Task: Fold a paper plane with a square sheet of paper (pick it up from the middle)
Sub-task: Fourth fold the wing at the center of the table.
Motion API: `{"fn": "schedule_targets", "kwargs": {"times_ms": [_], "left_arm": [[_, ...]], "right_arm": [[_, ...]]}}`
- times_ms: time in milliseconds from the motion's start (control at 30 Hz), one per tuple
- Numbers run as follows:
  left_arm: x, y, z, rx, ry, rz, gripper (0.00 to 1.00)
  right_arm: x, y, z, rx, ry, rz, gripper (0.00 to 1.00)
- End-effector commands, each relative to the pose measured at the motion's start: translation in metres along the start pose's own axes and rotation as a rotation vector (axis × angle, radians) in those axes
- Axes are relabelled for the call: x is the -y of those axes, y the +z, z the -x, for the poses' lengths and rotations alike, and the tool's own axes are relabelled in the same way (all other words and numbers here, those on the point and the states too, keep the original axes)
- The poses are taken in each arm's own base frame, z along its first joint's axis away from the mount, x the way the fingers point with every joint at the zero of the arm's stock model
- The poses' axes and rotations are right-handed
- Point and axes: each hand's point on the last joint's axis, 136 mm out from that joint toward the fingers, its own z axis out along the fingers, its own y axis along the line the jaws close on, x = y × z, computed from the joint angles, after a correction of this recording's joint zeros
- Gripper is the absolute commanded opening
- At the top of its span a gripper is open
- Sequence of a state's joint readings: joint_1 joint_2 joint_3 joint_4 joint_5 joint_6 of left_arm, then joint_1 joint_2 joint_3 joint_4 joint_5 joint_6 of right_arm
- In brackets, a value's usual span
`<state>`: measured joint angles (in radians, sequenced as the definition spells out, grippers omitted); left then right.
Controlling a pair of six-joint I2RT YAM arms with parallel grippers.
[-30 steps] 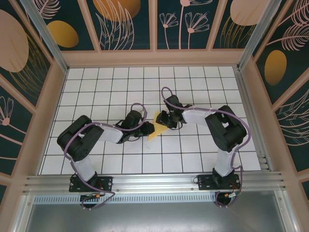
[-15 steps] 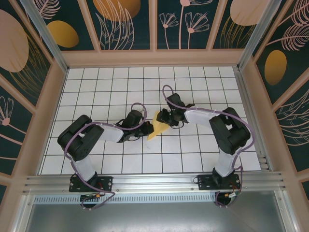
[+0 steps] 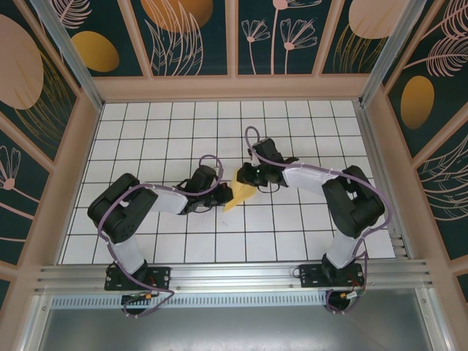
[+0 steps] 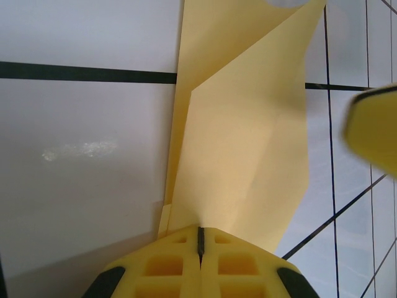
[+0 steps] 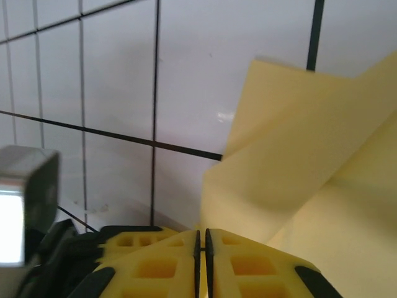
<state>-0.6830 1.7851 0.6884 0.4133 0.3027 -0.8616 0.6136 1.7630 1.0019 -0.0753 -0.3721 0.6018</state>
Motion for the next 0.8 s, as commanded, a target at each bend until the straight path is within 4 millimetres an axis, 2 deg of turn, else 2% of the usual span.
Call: {"fn": "schedule_targets", "kwargs": {"times_ms": [0,200,533,667,767], "left_arm": [[-0.037,0.007,-0.025,-0.083,-0.018,0.133,0.03],[-0.038,0.008,-0.026,-0.090,-0.017,0.136,0.03],[-0.041,0.008,-0.030,-0.106,-0.015,0.143,0.02],[-0.043,0.008,-0.032,-0.115,-0.015,0.147,0.02],[-0.043,0.007,-0.033,-0.118,-0.014,0.146,0.02]], "right_arm": [[0.002,0.011,-0.012,-0.044,-0.027,0.030,0.12],[0.015,0.023,-0.021,-0.084,-0.006,0.039,0.12],[0.048,0.027,-0.018,-0.067,0.071,-0.039,0.12],[0.055,0.028,-0.015,-0.060,0.080,-0.051,0.12],[0.051,0.027,-0.013,-0.059,0.065,-0.040,0.12]]}}
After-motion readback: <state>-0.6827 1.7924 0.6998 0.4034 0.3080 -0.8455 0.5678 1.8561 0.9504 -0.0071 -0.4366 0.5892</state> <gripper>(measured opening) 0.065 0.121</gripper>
